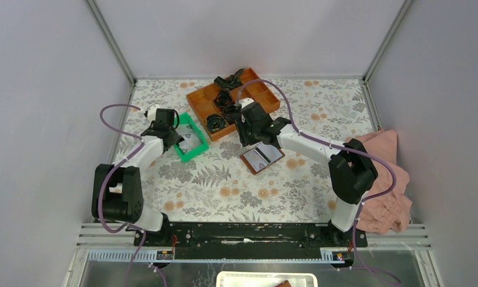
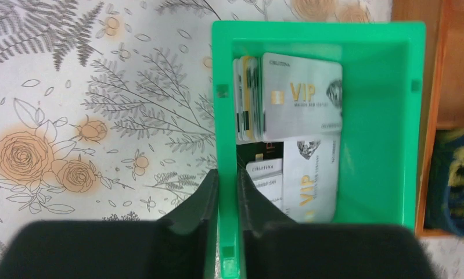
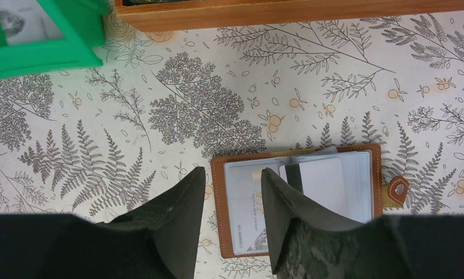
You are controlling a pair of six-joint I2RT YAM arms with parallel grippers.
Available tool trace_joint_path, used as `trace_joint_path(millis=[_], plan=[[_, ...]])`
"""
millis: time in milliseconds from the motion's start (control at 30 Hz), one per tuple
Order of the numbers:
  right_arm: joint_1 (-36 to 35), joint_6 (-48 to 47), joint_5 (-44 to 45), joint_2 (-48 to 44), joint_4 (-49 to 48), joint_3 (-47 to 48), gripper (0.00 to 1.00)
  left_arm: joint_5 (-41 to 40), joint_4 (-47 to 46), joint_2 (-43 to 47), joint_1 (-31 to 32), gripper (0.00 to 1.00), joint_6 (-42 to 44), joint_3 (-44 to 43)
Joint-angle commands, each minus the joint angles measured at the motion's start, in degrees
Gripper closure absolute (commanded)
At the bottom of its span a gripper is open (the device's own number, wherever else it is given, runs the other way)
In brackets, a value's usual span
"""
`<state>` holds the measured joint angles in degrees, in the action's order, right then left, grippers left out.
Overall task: Put the credit cards into the card holder
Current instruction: Move the storage box to the center of the board.
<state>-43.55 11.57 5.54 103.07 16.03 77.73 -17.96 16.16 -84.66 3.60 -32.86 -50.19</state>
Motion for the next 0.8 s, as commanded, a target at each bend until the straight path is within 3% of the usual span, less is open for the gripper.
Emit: trace_joint_path(millis=[0,367,767], plan=[[-1.45,-0.3,1.35,-0.57,-0.81,1.58,0.52,0.03,-0.21,-0.17,-0.41,0.9,-2.3,3.09],[-5.65,-0.18,2.81,-1.67,-0.71,1.83,0.52,1.06,0.12,10.04,2.1,0.98,-6.52,11.52],[-15.03,-0.96,5.57,-4.91,0.23,2.97,0.52,-6.45,9.47,19.62,18.73,0.98,-17.5,15.3]])
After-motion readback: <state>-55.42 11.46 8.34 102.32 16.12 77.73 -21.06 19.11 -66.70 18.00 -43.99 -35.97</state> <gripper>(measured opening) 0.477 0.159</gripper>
